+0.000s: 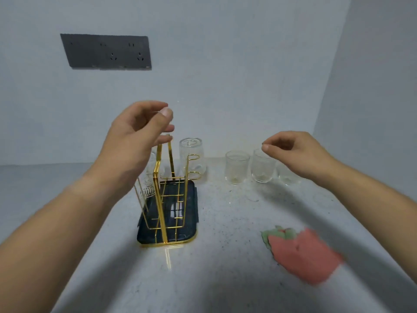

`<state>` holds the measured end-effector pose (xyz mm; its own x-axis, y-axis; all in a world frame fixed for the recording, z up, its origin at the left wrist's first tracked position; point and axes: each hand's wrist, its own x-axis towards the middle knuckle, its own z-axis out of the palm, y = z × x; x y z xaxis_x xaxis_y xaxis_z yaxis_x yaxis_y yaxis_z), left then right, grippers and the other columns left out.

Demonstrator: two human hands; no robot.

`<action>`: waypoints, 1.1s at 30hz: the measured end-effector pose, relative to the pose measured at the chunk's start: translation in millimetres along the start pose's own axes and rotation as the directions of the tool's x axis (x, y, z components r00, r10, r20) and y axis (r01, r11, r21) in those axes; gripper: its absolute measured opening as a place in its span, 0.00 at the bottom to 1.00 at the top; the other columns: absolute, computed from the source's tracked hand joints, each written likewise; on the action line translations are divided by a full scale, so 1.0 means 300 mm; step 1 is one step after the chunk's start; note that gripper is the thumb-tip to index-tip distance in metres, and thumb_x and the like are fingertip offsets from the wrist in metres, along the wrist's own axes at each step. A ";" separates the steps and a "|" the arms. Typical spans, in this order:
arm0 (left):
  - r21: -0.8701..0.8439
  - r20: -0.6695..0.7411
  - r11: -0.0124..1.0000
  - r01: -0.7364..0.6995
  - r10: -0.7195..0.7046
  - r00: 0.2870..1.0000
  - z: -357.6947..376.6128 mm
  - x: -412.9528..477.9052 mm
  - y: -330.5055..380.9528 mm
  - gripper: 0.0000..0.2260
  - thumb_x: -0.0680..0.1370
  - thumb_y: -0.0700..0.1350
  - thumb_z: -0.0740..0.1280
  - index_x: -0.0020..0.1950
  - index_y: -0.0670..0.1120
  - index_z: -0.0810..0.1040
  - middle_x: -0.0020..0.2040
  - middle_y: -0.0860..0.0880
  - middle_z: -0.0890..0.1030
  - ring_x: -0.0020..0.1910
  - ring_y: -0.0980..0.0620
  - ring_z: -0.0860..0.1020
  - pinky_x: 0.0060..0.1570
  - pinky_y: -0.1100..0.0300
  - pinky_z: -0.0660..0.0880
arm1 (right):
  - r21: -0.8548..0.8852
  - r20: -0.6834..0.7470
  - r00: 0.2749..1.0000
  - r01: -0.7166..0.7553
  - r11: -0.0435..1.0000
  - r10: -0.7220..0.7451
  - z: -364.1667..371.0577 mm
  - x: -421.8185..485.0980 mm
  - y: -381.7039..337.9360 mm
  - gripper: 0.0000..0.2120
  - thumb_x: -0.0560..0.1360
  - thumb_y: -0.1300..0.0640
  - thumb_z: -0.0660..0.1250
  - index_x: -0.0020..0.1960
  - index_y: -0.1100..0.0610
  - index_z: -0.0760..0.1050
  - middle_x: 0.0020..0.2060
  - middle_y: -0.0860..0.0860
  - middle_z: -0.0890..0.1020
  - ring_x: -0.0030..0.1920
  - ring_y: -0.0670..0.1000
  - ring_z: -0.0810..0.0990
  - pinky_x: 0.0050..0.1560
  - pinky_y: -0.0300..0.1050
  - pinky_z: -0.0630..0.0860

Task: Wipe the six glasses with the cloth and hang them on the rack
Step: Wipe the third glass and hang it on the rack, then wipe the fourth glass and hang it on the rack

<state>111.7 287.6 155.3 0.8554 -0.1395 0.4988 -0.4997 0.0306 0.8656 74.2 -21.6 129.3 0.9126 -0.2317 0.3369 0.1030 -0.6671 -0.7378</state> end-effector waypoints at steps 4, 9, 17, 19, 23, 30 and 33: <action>-0.038 0.196 0.997 0.062 -0.054 0.979 0.214 -0.041 0.011 0.09 0.81 0.44 0.70 0.60 0.45 0.81 0.56 0.43 0.84 0.50 0.51 0.86 0.53 0.56 0.84 | 0.025 -0.058 0.988 -0.139 0.990 0.140 -0.099 -0.040 0.173 0.06 0.77 0.53 0.74 0.51 0.53 0.83 0.44 0.51 0.86 0.44 0.48 0.83 0.47 0.40 0.76; 0.126 0.407 0.954 0.273 -0.300 0.863 0.493 -0.062 -0.152 0.10 0.82 0.47 0.70 0.62 0.46 0.80 0.58 0.42 0.84 0.56 0.49 0.86 0.59 0.52 0.83 | 0.060 -0.049 0.945 -0.320 0.946 0.322 -0.144 -0.045 0.410 0.17 0.76 0.53 0.75 0.61 0.58 0.78 0.51 0.60 0.85 0.44 0.53 0.81 0.53 0.52 0.79; 0.287 0.427 0.870 0.400 -0.490 0.760 0.870 0.013 -0.422 0.31 0.82 0.60 0.66 0.82 0.49 0.62 0.68 0.52 0.75 0.60 0.52 0.76 0.58 0.57 0.71 | 0.114 -0.094 0.910 -0.394 0.912 0.404 -0.107 0.081 0.632 0.38 0.72 0.45 0.77 0.75 0.56 0.66 0.65 0.53 0.76 0.60 0.54 0.79 0.61 0.50 0.77; 0.258 0.431 0.867 0.425 -0.498 0.753 0.940 0.038 -0.464 0.35 0.82 0.60 0.65 0.84 0.49 0.57 0.76 0.48 0.70 0.68 0.50 0.72 0.64 0.56 0.68 | 0.102 -0.087 0.923 -0.367 0.925 0.376 -0.100 0.119 0.663 0.42 0.71 0.45 0.78 0.77 0.56 0.63 0.70 0.54 0.74 0.65 0.53 0.76 0.65 0.49 0.74; 0.162 0.414 0.876 0.454 -0.478 0.775 1.042 0.084 -0.532 0.43 0.78 0.66 0.66 0.86 0.50 0.52 0.84 0.49 0.61 0.81 0.46 0.63 0.80 0.46 0.60 | 0.113 -0.002 0.938 -0.345 0.932 0.347 -0.085 0.182 0.716 0.52 0.67 0.40 0.80 0.80 0.55 0.58 0.73 0.53 0.71 0.72 0.55 0.73 0.72 0.53 0.71; 0.080 0.395 0.890 0.448 -0.441 0.806 1.121 0.119 -0.596 0.27 0.85 0.57 0.61 0.82 0.49 0.61 0.70 0.55 0.71 0.76 0.50 0.68 0.79 0.48 0.62 | 0.283 -0.006 0.967 -0.244 0.928 0.256 -0.046 0.250 0.785 0.29 0.68 0.53 0.81 0.65 0.51 0.73 0.57 0.53 0.85 0.54 0.51 0.85 0.58 0.48 0.82; 0.064 0.402 0.901 0.429 -0.417 0.815 1.120 0.107 -0.589 0.34 0.79 0.65 0.63 0.80 0.49 0.64 0.76 0.58 0.70 0.78 0.52 0.66 0.80 0.48 0.61 | 0.303 -0.051 0.972 -0.204 0.931 0.230 -0.043 0.247 0.789 0.20 0.69 0.55 0.80 0.55 0.45 0.75 0.51 0.50 0.85 0.49 0.50 0.86 0.55 0.49 0.83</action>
<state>181.8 -54.9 3.8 0.8509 -0.5245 0.0286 -0.0924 -0.0959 0.9911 161.2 -205.8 -12.8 0.8903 -0.4148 0.1878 0.0294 -0.3591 -0.9328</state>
